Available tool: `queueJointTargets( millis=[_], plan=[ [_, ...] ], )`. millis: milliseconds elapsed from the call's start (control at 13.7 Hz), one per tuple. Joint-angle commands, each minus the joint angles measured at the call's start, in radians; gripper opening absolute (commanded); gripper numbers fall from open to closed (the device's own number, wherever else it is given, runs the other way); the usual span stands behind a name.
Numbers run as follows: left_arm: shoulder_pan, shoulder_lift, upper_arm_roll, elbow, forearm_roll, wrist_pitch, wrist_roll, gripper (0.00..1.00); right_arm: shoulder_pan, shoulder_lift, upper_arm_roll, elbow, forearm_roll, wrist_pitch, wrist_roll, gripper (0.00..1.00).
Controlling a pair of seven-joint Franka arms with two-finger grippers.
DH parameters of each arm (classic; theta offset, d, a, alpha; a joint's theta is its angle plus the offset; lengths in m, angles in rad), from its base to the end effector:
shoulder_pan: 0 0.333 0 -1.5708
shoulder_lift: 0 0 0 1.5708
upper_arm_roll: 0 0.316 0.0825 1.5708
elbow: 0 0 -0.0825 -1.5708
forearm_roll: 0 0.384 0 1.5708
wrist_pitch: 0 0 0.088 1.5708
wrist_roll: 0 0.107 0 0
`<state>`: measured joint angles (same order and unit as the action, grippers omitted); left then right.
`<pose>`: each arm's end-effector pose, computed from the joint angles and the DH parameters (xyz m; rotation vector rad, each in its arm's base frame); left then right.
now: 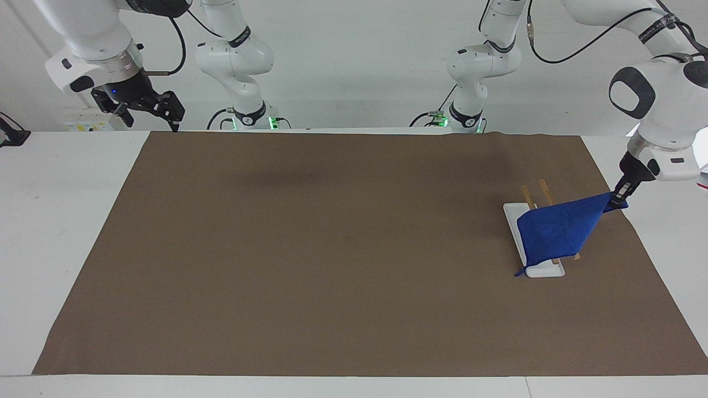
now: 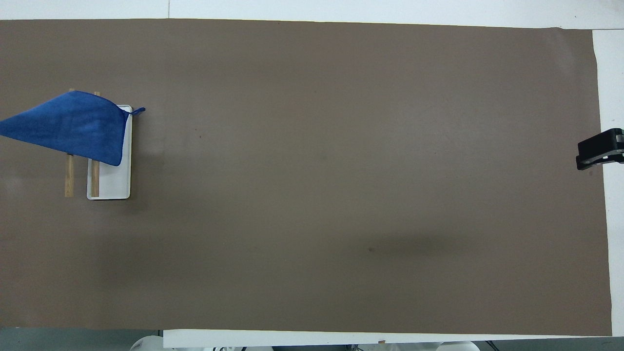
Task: Right arm passes towel to left arm to hang
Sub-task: 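Drape the towel over the white rack and release the left gripper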
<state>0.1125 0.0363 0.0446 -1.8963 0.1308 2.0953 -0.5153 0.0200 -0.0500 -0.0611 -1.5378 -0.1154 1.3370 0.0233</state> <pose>0.5784 0.0977 0.4961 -2.8971 -0.9215 -0.2764 0.5123 -0.0363 0.6485 3.0207 -0.1245 -0.2300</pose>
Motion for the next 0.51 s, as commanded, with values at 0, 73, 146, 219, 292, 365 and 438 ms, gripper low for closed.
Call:
queueJointTargets(
  millis=[0, 73, 146, 219, 292, 365, 438],
  plan=[
    [0.033, -0.038, -0.011, -0.049, 0.016, 0.052, 0.014, 0.86, 0.005, -0.021, -0.014, -0.035, -0.007, 0.036, -0.026, 1.00],
    [0.030, -0.036, -0.011, -0.046, 0.018, 0.051, -0.003, 1.00, 0.006, -0.021, -0.014, -0.038, -0.007, 0.033, -0.028, 1.00],
    [0.026, -0.036, -0.011, -0.043, 0.016, 0.043, -0.003, 1.00, 0.008, -0.018, -0.014, -0.038, -0.006, 0.031, -0.029, 1.00],
    [0.024, -0.038, -0.011, -0.043, 0.016, 0.032, -0.003, 1.00, 0.009, -0.014, -0.014, -0.038, -0.006, 0.031, -0.029, 1.00],
    [0.024, -0.038, -0.014, -0.040, 0.016, 0.005, -0.003, 1.00, 0.009, -0.014, -0.014, -0.041, -0.004, 0.031, -0.029, 1.00],
    [0.021, -0.041, -0.015, -0.034, 0.015, -0.036, 0.001, 1.00, 0.008, -0.014, -0.014, -0.042, 0.023, 0.031, -0.029, 1.00],
    [0.019, -0.044, -0.018, -0.021, 0.007, -0.059, 0.004, 1.00, 0.005, -0.016, -0.014, -0.045, 0.042, 0.031, -0.033, 1.00]
  ],
)
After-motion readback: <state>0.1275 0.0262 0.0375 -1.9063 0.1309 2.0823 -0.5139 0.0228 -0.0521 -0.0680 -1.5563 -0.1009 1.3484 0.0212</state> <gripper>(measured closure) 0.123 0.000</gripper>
